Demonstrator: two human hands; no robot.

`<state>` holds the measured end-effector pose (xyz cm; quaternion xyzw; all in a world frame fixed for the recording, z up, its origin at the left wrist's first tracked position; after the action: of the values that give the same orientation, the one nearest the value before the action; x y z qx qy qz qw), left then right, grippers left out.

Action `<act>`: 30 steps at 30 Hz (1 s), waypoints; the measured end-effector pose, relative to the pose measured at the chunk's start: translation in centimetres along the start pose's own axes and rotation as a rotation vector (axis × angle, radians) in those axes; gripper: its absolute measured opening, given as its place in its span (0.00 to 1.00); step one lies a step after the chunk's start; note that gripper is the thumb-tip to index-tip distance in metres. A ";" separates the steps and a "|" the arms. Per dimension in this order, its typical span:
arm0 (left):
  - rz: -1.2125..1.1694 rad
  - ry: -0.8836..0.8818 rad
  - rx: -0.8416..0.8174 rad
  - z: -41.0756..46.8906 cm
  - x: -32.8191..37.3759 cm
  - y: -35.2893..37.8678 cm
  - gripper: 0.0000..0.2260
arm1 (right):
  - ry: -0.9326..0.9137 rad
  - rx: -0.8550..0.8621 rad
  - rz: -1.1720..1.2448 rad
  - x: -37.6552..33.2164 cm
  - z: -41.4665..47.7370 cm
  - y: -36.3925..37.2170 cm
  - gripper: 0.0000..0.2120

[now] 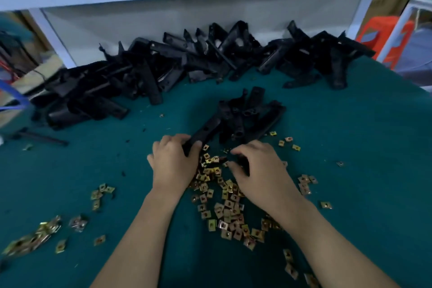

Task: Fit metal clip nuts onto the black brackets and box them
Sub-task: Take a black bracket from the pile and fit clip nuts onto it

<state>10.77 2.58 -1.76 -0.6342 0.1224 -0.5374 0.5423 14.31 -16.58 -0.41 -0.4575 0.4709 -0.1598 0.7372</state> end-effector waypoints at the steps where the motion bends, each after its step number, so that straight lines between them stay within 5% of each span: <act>1: -0.040 0.014 0.011 0.2 -0.4 0.1 0.17 | -0.007 0.033 0.022 0.2 -0.1 0.2 0.14; 6: -0.600 0.043 0.092 0.6 -1.1 0.1 0.09 | -0.017 0.220 0.144 0.9 0.5 -0.2 0.11; 10: -1.061 0.081 0.125 0.8 -0.7 -0.9 0.06 | 0.005 0.320 0.300 0.9 0.7 -0.5 0.19; 13: -1.337 0.071 -0.028 0.8 -0.4 -1.3 0.07 | -0.026 0.395 0.547 0.5 0.7 -0.8 0.25; 18: -1.622 -0.006 -0.257 0.4 0.1 -1.9 0.08 | -0.065 0.406 0.832 0.2 0.7 -1.7 0.13; 23: -1.634 0.142 -0.600 -0.7 1.7 -1.8 0.23 | -0.062 0.122 1.228 -0.8 0.5 -1.3 0.11; 26: -1.584 0.180 -0.664 -1.5 2.9 -1.1 0.21 | -0.169 0.085 1.036 -1.1 0.3 -0.8 0.06; 30: -1.785 -0.025 -0.462 -0.9 2.7 -1.6 0.17 | -0.260 0.023 0.355 0.2 0.3 -1.1 0.03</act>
<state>10.35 0.70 0.91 -0.5919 -0.3137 -0.7115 -0.2121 14.87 -17.12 0.43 -0.3757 0.4434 0.0274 0.8133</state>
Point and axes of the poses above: each hand's wrist, its own z-axis towards the middle knuckle, its own y-axis out of the palm, x = y × z, the point moved 1 cm from there along z, towards the middle knuckle, and after that the axes turned 4 degrees about -x, right-handed, at the moved point
